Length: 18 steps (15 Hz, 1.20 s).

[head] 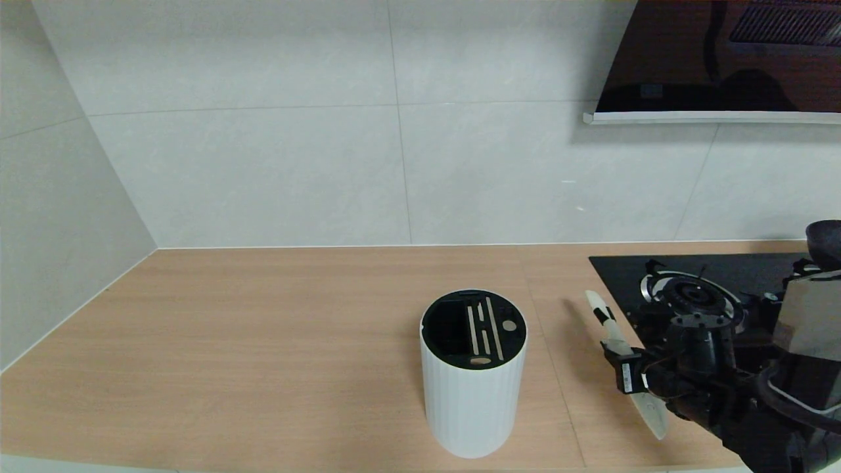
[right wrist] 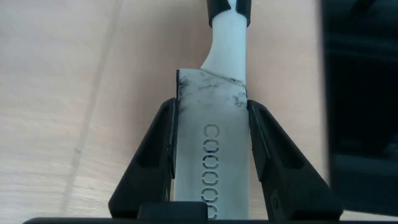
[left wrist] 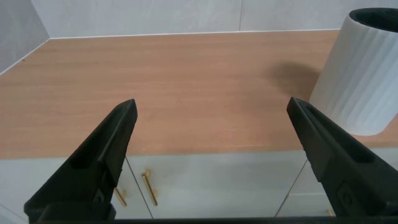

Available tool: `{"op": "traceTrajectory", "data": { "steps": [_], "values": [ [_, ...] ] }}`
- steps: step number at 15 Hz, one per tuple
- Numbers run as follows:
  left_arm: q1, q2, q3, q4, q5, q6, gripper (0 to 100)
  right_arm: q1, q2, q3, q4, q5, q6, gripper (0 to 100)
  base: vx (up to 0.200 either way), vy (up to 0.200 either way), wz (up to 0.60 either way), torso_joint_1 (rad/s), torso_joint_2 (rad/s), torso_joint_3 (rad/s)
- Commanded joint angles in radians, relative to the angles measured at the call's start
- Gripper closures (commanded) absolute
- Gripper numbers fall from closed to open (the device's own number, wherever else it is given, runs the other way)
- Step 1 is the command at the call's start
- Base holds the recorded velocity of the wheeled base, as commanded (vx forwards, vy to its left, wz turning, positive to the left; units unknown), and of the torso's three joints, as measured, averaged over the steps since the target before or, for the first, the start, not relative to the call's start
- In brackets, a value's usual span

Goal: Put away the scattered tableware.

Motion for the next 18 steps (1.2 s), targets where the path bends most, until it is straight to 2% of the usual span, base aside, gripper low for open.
{"op": "traceTrajectory", "data": {
  "steps": [1, 5, 11, 13, 15, 16, 17, 18],
  "values": [
    [0.000, 0.002, 0.000, 0.000, 0.000, 0.000, 0, 0.014, -0.180, 0.009, 0.078, 0.000, 0.002, 100, 0.000, 0.000, 0.00, 0.000, 0.00, 0.000],
    [0.000, 0.000, 0.000, 0.000, -0.003, 0.008, 0, 0.086, -0.406, 0.006, 0.259, 0.004, 0.020, 100, 0.000, 0.000, 0.00, 0.000, 0.00, 0.000],
    [0.000, 0.000, -0.004, -0.018, -0.003, 0.000, 0, 0.119, -0.519, 0.027, 0.260, 0.048, 0.020, 100, 0.000, 0.000, 0.00, 0.000, 0.00, 0.000],
    [0.000, 0.000, -0.058, -0.048, -0.011, -0.014, 0, 0.122, -0.519, 0.024, 0.262, 0.047, 0.020, 100, 0.000, 0.000, 0.00, 0.000, 0.00, 0.000],
    [0.000, 0.000, -0.087, -0.018, -0.047, -0.025, 0, 0.128, -0.519, 0.021, 0.264, 0.045, 0.020, 100, 0.000, 0.000, 0.00, 0.000, 0.00, 0.000],
    [-0.002, 0.013, -0.135, 0.029, -0.155, -0.029, 0, 0.149, -0.524, 0.021, 0.264, 0.039, 0.020, 100, 0.000, 0.000, 0.00, 0.000, 0.00, 0.000],
    [-0.003, 0.048, -0.193, 0.081, -0.216, -0.034, 0, 0.162, -0.533, 0.019, 0.285, 0.039, 0.022, 100, 0.000, 0.000, 0.00, 0.000, 0.00, 0.000],
    [-0.003, 0.077, -0.220, 0.104, -0.235, -0.038, 0, 0.166, -0.539, 0.015, 0.300, 0.039, 0.022, 100, 0.000, 0.000, 0.00, 0.000, 0.00, 0.000]
  ]
}}
